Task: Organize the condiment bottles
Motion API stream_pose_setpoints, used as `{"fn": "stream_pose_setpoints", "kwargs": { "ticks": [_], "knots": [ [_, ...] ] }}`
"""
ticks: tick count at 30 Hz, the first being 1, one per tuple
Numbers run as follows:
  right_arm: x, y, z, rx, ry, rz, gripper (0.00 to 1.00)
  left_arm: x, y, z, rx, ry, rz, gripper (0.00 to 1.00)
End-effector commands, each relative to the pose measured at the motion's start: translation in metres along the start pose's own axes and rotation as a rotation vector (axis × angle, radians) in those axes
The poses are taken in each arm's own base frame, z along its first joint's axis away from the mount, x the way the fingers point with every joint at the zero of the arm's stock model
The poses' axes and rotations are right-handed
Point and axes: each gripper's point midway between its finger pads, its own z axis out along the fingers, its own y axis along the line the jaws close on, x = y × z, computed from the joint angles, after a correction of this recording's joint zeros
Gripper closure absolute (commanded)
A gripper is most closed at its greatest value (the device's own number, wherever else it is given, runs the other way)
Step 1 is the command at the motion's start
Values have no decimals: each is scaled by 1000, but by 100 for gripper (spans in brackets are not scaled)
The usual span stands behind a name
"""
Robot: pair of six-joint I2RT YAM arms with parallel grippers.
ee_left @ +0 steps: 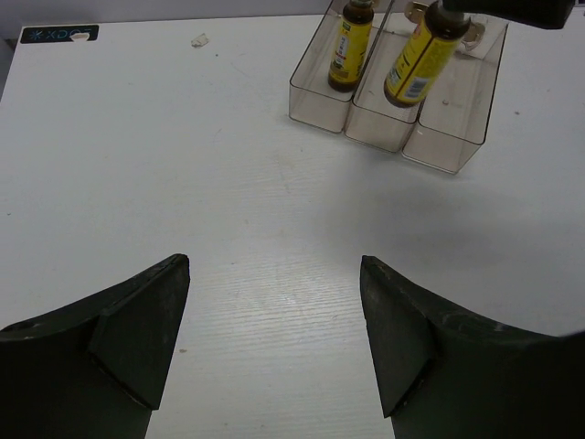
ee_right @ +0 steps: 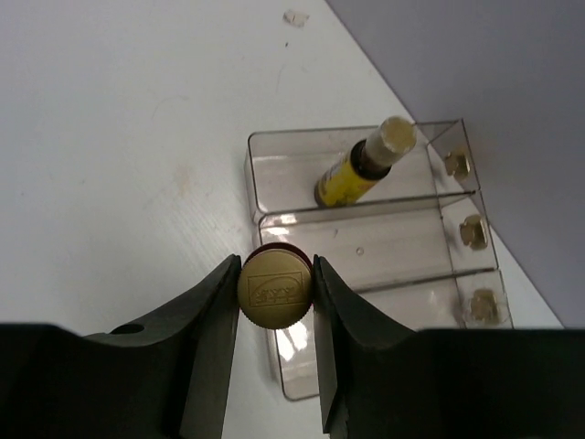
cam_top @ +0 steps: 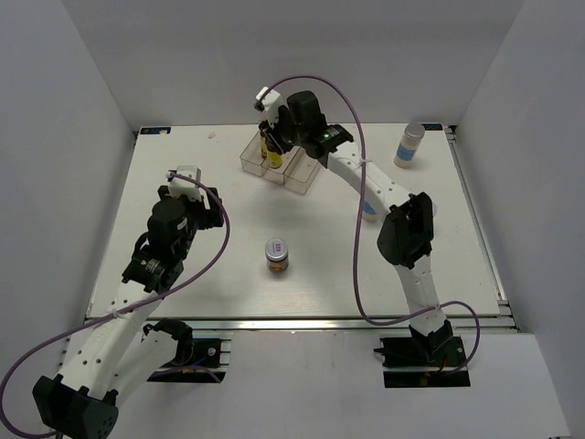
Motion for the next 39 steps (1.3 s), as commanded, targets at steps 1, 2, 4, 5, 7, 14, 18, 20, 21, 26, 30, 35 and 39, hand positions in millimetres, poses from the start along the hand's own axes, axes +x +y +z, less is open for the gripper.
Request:
{"fn": "stream_pose_setpoints", "kwargs": {
  "ticks": [1,2,4,5,7,14,18,20,21,26,30,35,39],
  "knots": [
    [-89,-22,-7,88,-303,-51,100,2,3,1,-17,3,14,15],
    [-91,-22,-5,94,-314,-53,100,3,3,2,-17,4,16,15],
    [-95,-22,3,100,-342,-60,100,2,3,2,-16,4,18,15],
    [-91,-21,11,100,-339,-55,100,3,3,2,-16,6,18,15],
    [-96,-24,15,115,-369,-54,100,3,3,2,-18,7,20,15],
    [-103,-29,34,146,-456,-44,100,5,2,3,-12,12,24,15],
    [-101,-29,43,156,-473,-51,100,5,1,4,-9,14,26,15],
    [-99,-30,48,161,-481,-52,100,5,1,4,-9,14,26,15],
    [-97,-30,50,161,-480,-52,100,5,1,4,-8,14,28,15],
    [-85,-30,62,167,-472,-47,100,6,1,5,-6,15,28,15],
    [-67,-23,73,148,-445,-20,100,6,1,5,-5,17,29,15],
    [-46,-20,85,144,-412,11,100,5,0,5,-3,13,27,15],
    [-39,-18,90,138,-407,25,100,5,0,5,0,14,28,15]
  ]
}}
